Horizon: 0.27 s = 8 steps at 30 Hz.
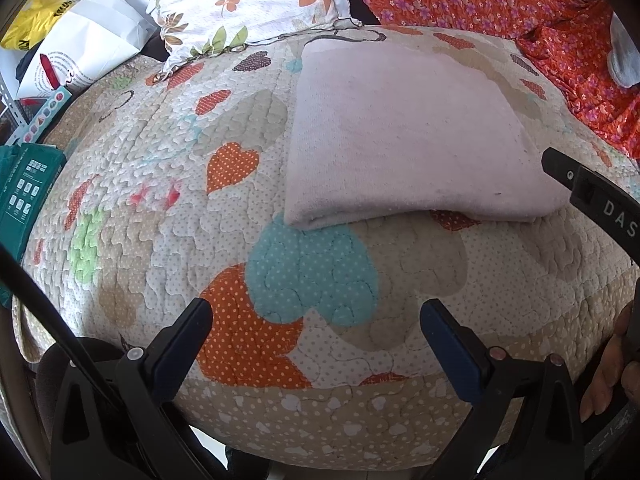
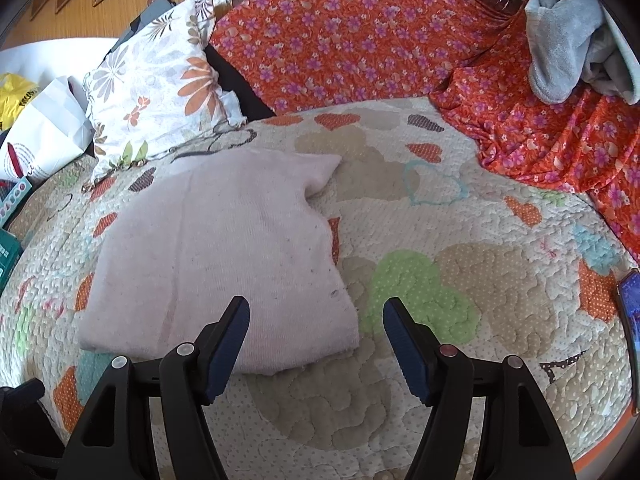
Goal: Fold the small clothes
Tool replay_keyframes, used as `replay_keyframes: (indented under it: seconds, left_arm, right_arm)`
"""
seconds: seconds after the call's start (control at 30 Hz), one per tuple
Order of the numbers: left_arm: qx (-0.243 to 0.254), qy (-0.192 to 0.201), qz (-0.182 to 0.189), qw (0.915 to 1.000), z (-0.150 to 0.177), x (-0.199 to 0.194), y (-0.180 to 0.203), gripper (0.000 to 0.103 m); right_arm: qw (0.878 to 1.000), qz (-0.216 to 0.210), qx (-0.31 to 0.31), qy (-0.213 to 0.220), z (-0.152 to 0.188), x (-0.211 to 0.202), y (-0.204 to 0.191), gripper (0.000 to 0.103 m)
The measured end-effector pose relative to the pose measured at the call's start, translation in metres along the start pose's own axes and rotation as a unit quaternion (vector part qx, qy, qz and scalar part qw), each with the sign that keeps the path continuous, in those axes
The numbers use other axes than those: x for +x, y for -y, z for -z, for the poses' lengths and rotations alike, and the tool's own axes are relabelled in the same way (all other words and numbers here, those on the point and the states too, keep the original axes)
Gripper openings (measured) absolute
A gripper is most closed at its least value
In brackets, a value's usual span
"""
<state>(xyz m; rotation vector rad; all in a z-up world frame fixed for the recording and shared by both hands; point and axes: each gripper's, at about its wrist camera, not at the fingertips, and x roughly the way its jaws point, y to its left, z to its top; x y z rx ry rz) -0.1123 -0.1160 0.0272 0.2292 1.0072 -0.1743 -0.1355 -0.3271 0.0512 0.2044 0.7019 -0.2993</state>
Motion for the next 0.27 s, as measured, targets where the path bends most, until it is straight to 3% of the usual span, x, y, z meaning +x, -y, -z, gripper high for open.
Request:
replay_keyframes:
  seconds: [0.27]
  left_arm:
    - [-0.007, -0.001, 0.019, 0.9998, -0.008, 0.0024, -0.0003, 0.103]
  right_arm:
    - [1.0, 0.007, -0.009, -0.005, 0.0014, 0.0021, -0.0028, 0.076]
